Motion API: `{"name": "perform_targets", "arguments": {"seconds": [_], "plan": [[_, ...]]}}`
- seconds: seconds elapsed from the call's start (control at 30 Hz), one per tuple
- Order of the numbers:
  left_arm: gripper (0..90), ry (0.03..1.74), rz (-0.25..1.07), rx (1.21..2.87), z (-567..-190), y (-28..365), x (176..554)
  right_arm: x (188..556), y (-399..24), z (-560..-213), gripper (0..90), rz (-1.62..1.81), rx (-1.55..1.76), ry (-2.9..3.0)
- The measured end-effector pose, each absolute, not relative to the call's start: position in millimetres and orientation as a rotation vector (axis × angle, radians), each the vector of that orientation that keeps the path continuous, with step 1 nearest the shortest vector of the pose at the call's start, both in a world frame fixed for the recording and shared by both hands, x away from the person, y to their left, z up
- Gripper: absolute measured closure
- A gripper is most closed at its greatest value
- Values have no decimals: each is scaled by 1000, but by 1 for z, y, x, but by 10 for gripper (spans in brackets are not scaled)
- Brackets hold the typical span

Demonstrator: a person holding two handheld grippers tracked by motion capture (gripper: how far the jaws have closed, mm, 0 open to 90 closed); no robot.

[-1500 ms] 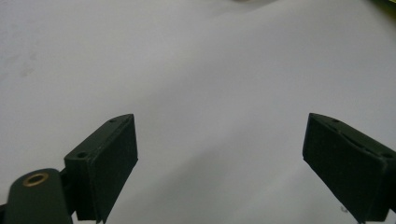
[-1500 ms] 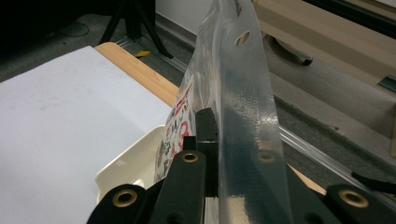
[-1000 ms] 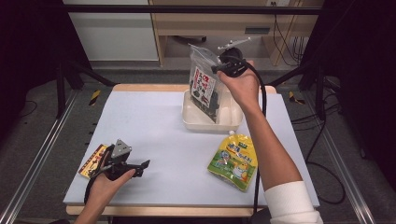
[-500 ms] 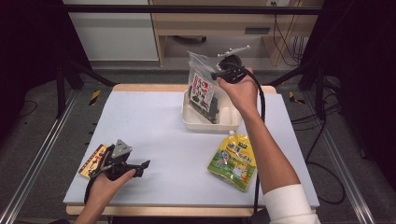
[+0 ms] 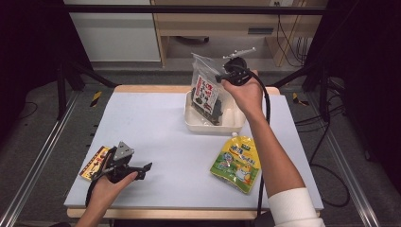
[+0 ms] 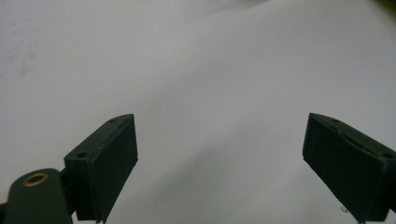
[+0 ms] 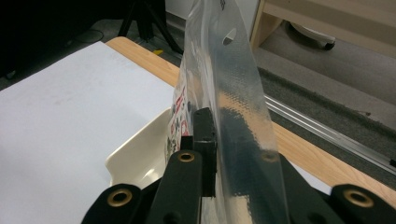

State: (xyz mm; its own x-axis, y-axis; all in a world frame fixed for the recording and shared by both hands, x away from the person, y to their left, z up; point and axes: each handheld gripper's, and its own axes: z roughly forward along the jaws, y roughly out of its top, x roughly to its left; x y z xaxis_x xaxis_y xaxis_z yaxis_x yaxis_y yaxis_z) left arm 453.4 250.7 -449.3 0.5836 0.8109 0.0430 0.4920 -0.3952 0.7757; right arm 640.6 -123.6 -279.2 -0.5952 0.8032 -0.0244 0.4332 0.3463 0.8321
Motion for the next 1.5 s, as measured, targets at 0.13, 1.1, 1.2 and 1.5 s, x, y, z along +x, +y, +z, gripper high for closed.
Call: {"name": "perform_targets", "arguments": {"seconds": [0.13, 1.1, 1.2, 1.5], "plan": [[100, 1034, 545, 2067, -449, 251, 454, 640, -122, -279, 815, 1158, 1075, 2181], [98, 1029, 555, 2075, -449, 252, 454, 605, -116, -255, 228, 1143, 1011, 2078], [98, 1031, 552, 2074, -449, 252, 454, 600, -117, -252, 210, 1138, 1005, 2071], [98, 1031, 554, 2075, -449, 252, 454, 572, -130, -244, 185, 1175, 982, 2020]]}}
